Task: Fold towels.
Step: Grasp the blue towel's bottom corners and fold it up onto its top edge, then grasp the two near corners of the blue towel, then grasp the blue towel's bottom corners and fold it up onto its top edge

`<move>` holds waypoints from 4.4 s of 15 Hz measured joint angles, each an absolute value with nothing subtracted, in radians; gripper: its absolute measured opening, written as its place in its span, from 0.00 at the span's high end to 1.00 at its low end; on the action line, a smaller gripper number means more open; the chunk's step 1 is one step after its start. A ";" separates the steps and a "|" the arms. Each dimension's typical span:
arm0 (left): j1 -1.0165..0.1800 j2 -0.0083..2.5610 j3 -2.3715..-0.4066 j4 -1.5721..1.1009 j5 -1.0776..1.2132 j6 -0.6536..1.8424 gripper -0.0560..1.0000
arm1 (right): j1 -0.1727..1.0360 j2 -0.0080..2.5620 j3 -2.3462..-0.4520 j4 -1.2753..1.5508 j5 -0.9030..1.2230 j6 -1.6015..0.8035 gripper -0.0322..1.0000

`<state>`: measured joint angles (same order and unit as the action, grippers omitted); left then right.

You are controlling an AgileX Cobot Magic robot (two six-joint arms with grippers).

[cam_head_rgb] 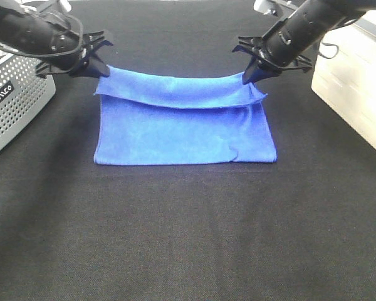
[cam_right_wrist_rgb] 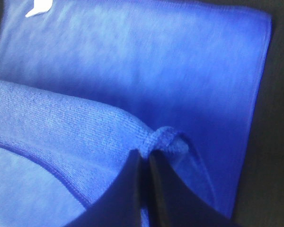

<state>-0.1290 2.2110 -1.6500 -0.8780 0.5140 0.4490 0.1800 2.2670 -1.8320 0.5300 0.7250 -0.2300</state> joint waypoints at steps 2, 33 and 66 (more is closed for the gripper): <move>-0.129 2.300 -1.750 -0.878 0.498 0.446 0.95 | 0.180 2.350 -1.917 0.502 0.697 -0.229 0.97; -0.094 2.172 -1.390 -0.803 0.632 0.257 0.36 | 0.091 2.114 -1.423 0.574 0.798 -0.339 0.24; -0.137 1.944 -1.117 -0.672 0.735 0.256 0.94 | 0.215 2.034 -1.140 0.685 0.761 -0.379 0.97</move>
<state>-0.1370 1.9440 -1.1170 -0.6720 0.7350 0.2560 0.2150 2.0340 -1.1400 0.6850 0.7610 -0.3790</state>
